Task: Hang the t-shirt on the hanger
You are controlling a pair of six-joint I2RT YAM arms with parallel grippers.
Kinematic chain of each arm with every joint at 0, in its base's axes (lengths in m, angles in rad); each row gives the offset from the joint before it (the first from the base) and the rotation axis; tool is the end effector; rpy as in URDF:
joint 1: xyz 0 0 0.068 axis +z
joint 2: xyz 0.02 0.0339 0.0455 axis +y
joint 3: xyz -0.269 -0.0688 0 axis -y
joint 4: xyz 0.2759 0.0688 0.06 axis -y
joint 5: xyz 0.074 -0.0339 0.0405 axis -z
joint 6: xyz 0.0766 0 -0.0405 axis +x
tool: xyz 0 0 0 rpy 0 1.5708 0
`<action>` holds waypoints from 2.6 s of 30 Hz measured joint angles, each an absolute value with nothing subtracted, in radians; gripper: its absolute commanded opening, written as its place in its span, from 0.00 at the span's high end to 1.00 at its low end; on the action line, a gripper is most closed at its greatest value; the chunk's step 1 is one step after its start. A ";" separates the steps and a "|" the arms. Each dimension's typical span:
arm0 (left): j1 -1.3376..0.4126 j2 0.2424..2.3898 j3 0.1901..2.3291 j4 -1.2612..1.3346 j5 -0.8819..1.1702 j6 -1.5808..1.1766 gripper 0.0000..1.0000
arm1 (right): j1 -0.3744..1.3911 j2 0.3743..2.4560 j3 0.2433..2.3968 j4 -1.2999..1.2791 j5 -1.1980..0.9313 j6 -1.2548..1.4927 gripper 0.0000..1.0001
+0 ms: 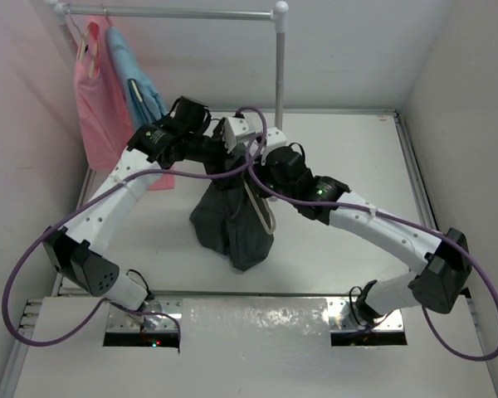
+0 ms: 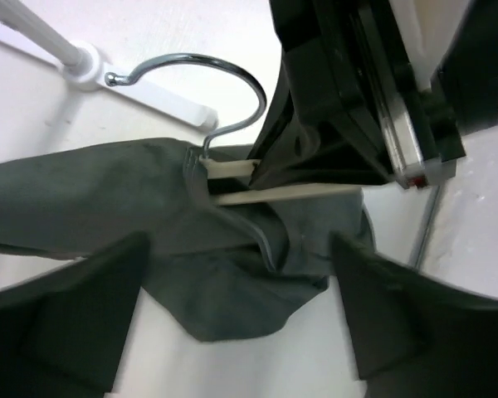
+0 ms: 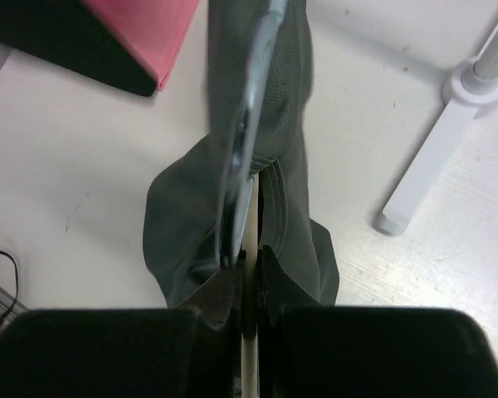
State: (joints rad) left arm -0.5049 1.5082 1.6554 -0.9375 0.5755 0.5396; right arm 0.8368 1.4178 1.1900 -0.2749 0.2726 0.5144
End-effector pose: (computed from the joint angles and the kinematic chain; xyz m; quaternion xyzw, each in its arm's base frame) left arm 0.2989 -0.2128 0.3835 0.5359 0.7147 -0.2561 0.3693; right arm 0.2771 0.2764 0.3043 -0.0686 0.8528 0.2241 0.4667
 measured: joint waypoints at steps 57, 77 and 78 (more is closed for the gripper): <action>-0.540 1.316 1.412 -0.989 0.421 0.999 0.52 | 0.813 1.282 1.163 -0.365 -0.328 0.013 1.00; -0.377 1.253 1.302 -0.920 0.525 1.016 0.04 | 0.816 1.252 1.092 -0.262 -0.353 0.061 1.00; -0.376 1.253 1.303 -0.923 0.535 1.029 0.06 | 0.816 1.251 1.090 -0.262 -0.357 0.061 1.00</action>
